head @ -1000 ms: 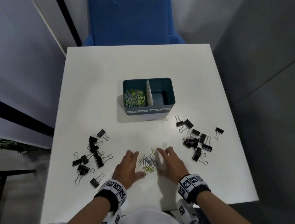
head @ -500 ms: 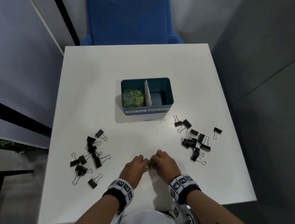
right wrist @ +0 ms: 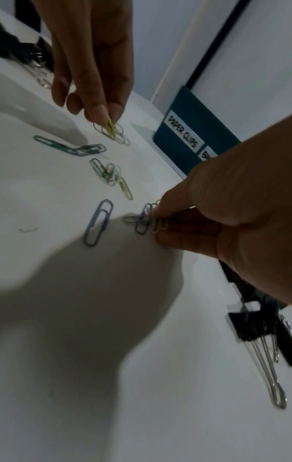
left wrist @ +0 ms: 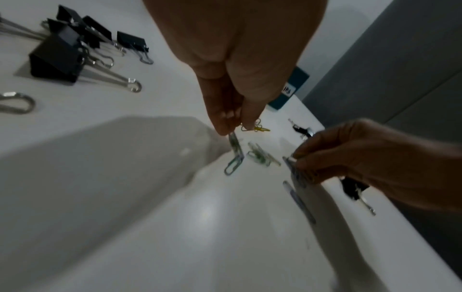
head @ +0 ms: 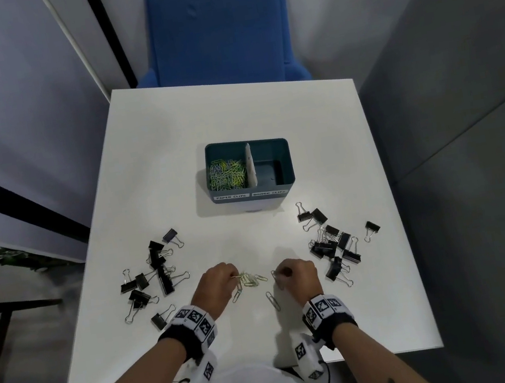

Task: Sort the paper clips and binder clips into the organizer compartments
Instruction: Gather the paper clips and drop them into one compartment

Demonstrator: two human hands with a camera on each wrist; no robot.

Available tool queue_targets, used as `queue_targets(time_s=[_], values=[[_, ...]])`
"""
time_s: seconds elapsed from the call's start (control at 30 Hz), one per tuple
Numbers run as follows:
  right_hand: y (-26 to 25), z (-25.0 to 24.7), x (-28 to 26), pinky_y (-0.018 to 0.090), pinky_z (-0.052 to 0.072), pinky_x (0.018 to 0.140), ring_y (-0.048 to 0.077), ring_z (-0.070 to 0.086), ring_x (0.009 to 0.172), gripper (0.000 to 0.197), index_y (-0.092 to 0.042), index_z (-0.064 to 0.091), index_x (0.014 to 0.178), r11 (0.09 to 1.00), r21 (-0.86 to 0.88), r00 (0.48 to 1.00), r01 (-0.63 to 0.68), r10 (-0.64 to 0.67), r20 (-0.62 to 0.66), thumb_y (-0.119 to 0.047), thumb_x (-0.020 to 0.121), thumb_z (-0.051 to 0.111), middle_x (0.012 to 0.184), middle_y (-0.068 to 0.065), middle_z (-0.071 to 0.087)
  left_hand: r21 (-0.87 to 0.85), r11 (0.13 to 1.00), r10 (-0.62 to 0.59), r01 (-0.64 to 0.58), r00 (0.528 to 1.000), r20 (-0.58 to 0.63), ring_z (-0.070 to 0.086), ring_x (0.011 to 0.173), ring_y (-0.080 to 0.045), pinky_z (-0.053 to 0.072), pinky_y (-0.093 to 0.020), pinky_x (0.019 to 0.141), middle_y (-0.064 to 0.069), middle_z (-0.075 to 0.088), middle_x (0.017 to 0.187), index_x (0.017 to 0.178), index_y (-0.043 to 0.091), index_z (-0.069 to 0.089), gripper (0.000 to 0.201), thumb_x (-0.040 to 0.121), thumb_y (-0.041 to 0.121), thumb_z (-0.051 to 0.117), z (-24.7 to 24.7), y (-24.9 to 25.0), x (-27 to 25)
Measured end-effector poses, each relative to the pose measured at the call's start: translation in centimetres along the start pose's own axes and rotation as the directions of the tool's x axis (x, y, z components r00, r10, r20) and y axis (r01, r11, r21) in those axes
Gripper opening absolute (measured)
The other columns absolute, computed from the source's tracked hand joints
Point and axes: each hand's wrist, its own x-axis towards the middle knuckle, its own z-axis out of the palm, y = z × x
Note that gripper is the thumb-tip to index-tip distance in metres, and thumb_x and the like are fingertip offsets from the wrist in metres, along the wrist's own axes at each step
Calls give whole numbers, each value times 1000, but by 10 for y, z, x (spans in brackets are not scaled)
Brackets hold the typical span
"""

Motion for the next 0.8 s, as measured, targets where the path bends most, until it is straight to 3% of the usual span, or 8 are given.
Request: queue_targets(time_s=[0.13, 0.27, 0.33, 0.47, 0.63, 0.7, 0.8], values=[[10, -7, -2, 21, 55, 69, 6, 67, 67, 14, -22, 74, 69, 993, 103, 999, -48, 50, -16, -10, 71, 67, 67, -7, 72, -69, 990, 114, -120, 990, -87, 55, 67, -11, 48, -34, 66, 6, 60, 74, 81, 18, 65, 6, 86, 16, 67, -34, 15, 6], [8, -16, -5, 6, 46, 66, 3, 66, 70, 15, -18, 77, 75, 991, 136, 999, -17, 22, -32, -5, 72, 71, 72, -7, 73, -70, 977, 184, -203, 960, -213, 58, 72, -8, 52, -26, 68, 6, 63, 82, 87, 15, 67, 5, 90, 16, 62, -82, 51, 30], [1, -22, -4, 10, 47, 68, 2, 66, 70, 15, -19, 78, 76, 987, 164, 999, 3, 2, -32, -5, 72, 72, 71, -9, 72, -60, 973, 196, -224, 933, -302, 60, 73, -8, 54, -23, 68, 4, 64, 85, 92, 13, 67, 6, 91, 17, 62, -107, 69, 51], [-35, -42, 2, 13, 51, 67, -2, 63, 63, 12, -14, 77, 80, 978, 177, 993, 114, -105, -55, -3, 75, 74, 72, -8, 72, -41, 970, 193, -239, 861, -471, 60, 69, -7, 56, -28, 67, 4, 66, 80, 92, 15, 69, 7, 88, 20, 67, -146, 92, 94], [-95, -73, 33, 20, 56, 72, 3, 64, 66, 10, -16, 77, 80, 961, 186, 972, 204, -176, -153, -6, 79, 74, 73, -8, 71, -73, 992, 56, -105, 871, -488, 66, 84, -21, 55, -36, 79, -5, 71, 97, 110, 13, 68, 24, 86, 19, 68, -150, 95, 107], [-121, -88, 49, 17, 54, 71, 4, 65, 68, 9, -16, 77, 81, 952, 191, 958, 241, -201, -206, -7, 80, 74, 75, -6, 72, -21, 997, 55, -76, 866, -498, 65, 80, -21, 55, -35, 72, -2, 71, 95, 102, 16, 69, 15, 89, 16, 62, -134, 88, 94], [-157, -109, 74, 18, 55, 74, 4, 66, 72, 8, -18, 76, 80, 939, 201, 930, 280, -214, -298, -10, 79, 75, 77, -7, 73, 30, 999, 47, -38, 913, -405, 63, 73, -18, 52, -31, 64, 1, 69, 86, 91, 17, 68, 10, 92, 15, 58, -95, 73, 69]])
